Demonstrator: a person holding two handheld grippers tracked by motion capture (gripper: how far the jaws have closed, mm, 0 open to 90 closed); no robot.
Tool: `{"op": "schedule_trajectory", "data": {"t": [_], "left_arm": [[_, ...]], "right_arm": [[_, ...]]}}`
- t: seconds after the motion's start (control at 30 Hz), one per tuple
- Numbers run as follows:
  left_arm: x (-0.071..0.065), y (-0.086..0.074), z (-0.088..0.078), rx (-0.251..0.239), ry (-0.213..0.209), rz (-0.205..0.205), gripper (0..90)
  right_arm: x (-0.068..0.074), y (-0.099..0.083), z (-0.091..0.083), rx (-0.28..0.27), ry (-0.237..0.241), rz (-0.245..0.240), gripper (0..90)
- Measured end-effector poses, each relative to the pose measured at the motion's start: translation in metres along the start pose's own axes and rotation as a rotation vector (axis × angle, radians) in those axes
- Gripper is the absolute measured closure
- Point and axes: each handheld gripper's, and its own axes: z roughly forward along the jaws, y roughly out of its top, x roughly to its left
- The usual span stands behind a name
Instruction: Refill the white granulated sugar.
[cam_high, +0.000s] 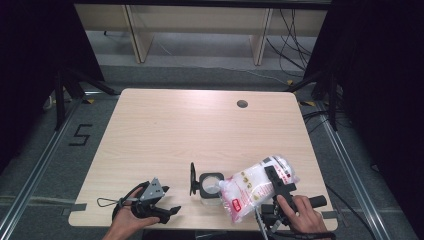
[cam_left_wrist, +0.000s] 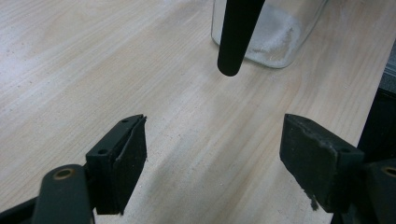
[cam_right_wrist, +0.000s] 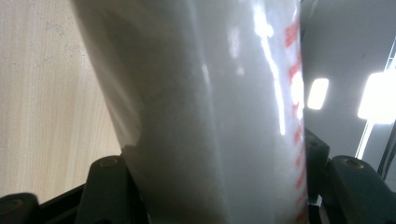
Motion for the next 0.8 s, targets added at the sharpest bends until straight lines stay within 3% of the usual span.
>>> {"op": "schedule_trajectory", "data": {"t": [0.03,0.07,0.1,0.2,0.23,0.37,0.4,0.47,0.5,0.63,0.67,0.73,0.77,0.8], "left_arm": [[0.0004,0.0003,-0.0002,-0.002,-0.005,0.010,22.5],[0.0005,0.0001,0.0000,0.001,0.000,0.010,22.5],[-0.0014,-0.0008,0.0007,0.000,-0.002,-0.025,22.5],[0.0003,0.0002,-0.0001,-0.002,-0.005,0.009,22.5],[-0.0015,-0.0005,0.0005,-0.003,-0.001,-0.021,22.5],[-0.0007,-0.0005,0.0001,0.004,0.003,-0.012,22.5],[-0.0017,-0.0006,0.0003,-0.003,-0.004,-0.024,22.5],[-0.0004,-0.0004,0.0001,0.000,-0.004,-0.002,22.5],[-0.0012,-0.0008,0.0003,0.003,0.000,-0.019,22.5],[-0.0016,-0.0006,0.0001,-0.002,-0.004,-0.022,22.5],[0.0001,-0.0003,-0.0002,0.003,-0.001,0.005,22.5],[-0.0006,-0.0002,0.0003,-0.011,-0.004,-0.006,22.5],[-0.0012,-0.0004,-0.0001,-0.004,-0.003,-0.017,22.5],[-0.0002,-0.0002,-0.0003,-0.001,-0.004,0.002,22.5]], "right_arm": [[0.0006,-0.0002,0.0002,-0.004,-0.005,0.003,41.6],[-0.0039,0.0005,0.0003,0.000,0.001,-0.051,41.6],[-0.0047,0.0012,-0.0005,0.015,0.012,-0.056,41.6],[-0.0016,0.0002,0.0005,-0.001,-0.001,-0.036,41.6],[-0.0014,0.0001,0.0006,-0.003,-0.001,-0.031,41.6],[-0.0030,0.0012,0.0007,-0.003,-0.003,-0.053,41.5],[0.0004,0.0011,-0.0006,0.008,0.009,-0.013,41.5],[0.0001,0.0013,-0.0006,0.007,0.013,-0.013,41.5],[0.0000,0.0021,-0.0012,0.019,0.016,-0.010,41.5],[-0.0001,0.0030,-0.0003,-0.016,0.004,-0.028,41.5],[-0.0026,0.0042,-0.0019,0.003,0.019,-0.051,41.5],[-0.0001,0.0048,-0.0011,-0.021,0.002,-0.027,41.5],[-0.0022,0.0052,-0.0013,-0.026,0.002,-0.054,41.5],[-0.0038,0.0063,-0.0017,-0.024,0.008,-0.067,41.5]]}}
